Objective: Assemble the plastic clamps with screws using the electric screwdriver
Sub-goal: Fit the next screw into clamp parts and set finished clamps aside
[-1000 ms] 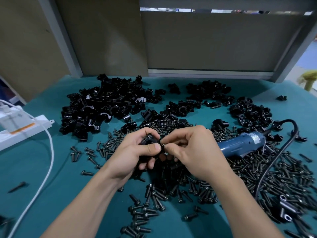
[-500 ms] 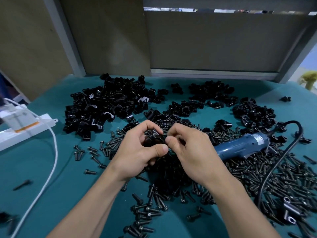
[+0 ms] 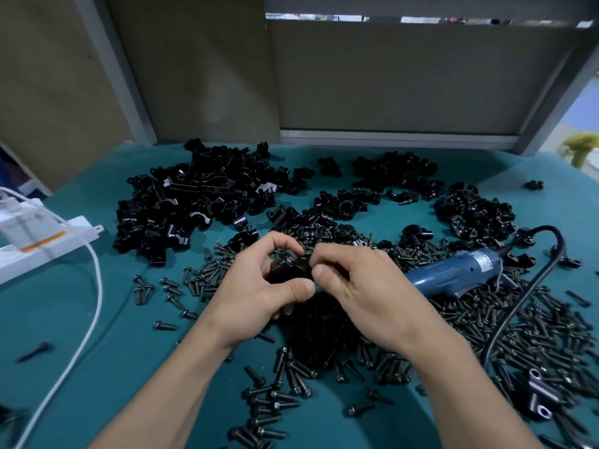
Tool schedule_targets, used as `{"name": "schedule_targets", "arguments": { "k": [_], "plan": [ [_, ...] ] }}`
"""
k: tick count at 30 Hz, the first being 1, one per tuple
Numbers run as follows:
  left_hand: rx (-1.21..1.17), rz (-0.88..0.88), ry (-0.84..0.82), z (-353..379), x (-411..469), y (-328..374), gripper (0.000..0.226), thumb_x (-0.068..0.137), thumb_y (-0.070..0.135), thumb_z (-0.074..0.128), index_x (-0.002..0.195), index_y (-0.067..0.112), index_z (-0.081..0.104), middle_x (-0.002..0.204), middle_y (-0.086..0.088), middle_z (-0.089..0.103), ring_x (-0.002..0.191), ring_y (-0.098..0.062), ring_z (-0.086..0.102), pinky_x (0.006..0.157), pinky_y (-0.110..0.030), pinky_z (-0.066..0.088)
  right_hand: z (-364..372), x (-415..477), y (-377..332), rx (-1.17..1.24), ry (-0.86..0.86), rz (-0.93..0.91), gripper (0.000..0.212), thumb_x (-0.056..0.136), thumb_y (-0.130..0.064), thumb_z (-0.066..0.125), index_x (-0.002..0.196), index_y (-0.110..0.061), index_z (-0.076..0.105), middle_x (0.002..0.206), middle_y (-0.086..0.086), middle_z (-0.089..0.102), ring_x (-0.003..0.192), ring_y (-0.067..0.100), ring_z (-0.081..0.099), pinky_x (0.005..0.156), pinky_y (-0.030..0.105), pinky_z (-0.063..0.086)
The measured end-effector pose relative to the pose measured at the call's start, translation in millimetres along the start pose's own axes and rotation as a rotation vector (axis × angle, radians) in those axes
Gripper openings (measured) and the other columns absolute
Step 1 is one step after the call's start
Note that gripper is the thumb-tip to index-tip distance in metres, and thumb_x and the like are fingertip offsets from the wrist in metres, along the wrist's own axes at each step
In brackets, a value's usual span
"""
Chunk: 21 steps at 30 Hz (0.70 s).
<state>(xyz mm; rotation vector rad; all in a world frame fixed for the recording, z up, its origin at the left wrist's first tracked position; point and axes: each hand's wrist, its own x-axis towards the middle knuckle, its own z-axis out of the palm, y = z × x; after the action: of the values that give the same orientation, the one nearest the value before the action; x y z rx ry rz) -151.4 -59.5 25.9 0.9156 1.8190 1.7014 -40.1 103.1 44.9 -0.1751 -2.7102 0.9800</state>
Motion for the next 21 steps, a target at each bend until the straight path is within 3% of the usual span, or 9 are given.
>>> {"name": "schedule_targets", "arguments": {
  "k": [4, 7, 11, 13, 16, 19, 21],
  "plan": [
    [-0.073, -0.049, -0.099, 1, 1, 0, 0.023, 0.076, 0.02, 0.081, 0.093, 0.03, 0.071, 0.067, 0.001, 0.065, 0.051, -0.014, 0.055, 0.043, -0.021, 0.04, -2, 0, 1, -0.06, -0.011, -0.015, 0.029, 0.103, -0.031, 0.056, 0.074, -0.028, 0.054, 0.064, -0.006, 0.058, 0.064, 0.013, 0.053, 0.056, 0.03, 0.041],
    [-0.055, -0.004, -0.04, 2, 0, 0, 0.026, 0.075, 0.015, 0.081, 0.094, 0.028, 0.069, 0.067, 0.002, 0.066, 0.053, -0.014, 0.056, 0.047, -0.022, 0.043, 11, 4, -4, -0.053, 0.089, 0.042, 0.04, 0.102, -0.027, 0.053, 0.062, -0.024, 0.046, 0.055, -0.008, 0.052, 0.057, 0.013, 0.048, 0.052, 0.026, 0.035],
    [0.269, 0.142, 0.104, 8, -6, -1, 0.038, 0.074, 0.022, 0.082, 0.104, 0.038, 0.065, 0.088, 0.009, 0.075, 0.079, -0.011, 0.072, 0.067, -0.032, 0.061, 18, 7, -3, 0.02, 0.174, 0.139, 0.043, 0.102, -0.022, 0.048, 0.059, -0.023, 0.044, 0.055, -0.015, 0.053, 0.056, 0.009, 0.048, 0.049, 0.022, 0.032],
    [0.311, 0.114, 0.129, 8, -5, -1, 0.043, 0.073, 0.03, 0.082, 0.11, 0.042, 0.063, 0.089, 0.009, 0.076, 0.078, -0.014, 0.073, 0.071, -0.04, 0.063, 11, 5, -2, 0.008, 0.124, 0.093, 0.037, 0.104, -0.029, 0.05, 0.067, -0.027, 0.049, 0.063, -0.019, 0.058, 0.061, 0.007, 0.052, 0.052, 0.021, 0.037],
    [0.137, -0.021, 0.035, 5, -1, 2, 0.038, 0.076, 0.027, 0.085, 0.107, 0.038, 0.065, 0.079, -0.001, 0.075, 0.065, -0.018, 0.068, 0.059, -0.033, 0.056, 5, 3, -1, 0.033, 0.111, 0.039, 0.021, 0.102, -0.031, 0.057, 0.081, -0.033, 0.06, 0.068, -0.011, 0.062, 0.065, 0.01, 0.056, 0.055, 0.025, 0.043],
    [-0.066, -0.144, -0.02, 7, 1, 2, 0.028, 0.088, 0.007, 0.081, 0.108, 0.016, 0.063, 0.068, 0.0, 0.066, 0.055, -0.016, 0.059, 0.047, -0.022, 0.046, -3, 3, 1, -0.028, 0.044, -0.001, 0.017, 0.1, -0.032, 0.059, 0.084, -0.033, 0.065, 0.07, -0.01, 0.065, 0.066, 0.01, 0.059, 0.057, 0.027, 0.047],
    [-0.205, -0.231, -0.079, 9, -1, 4, 0.025, 0.088, 0.005, 0.077, 0.107, 0.009, 0.06, 0.069, -0.002, 0.064, 0.053, -0.014, 0.057, 0.044, -0.019, 0.042, -10, 1, 3, -0.057, -0.009, -0.041, 0.014, 0.096, -0.031, 0.061, 0.083, -0.032, 0.068, 0.072, -0.012, 0.068, 0.07, 0.009, 0.063, 0.063, 0.032, 0.051]
  ]
}}
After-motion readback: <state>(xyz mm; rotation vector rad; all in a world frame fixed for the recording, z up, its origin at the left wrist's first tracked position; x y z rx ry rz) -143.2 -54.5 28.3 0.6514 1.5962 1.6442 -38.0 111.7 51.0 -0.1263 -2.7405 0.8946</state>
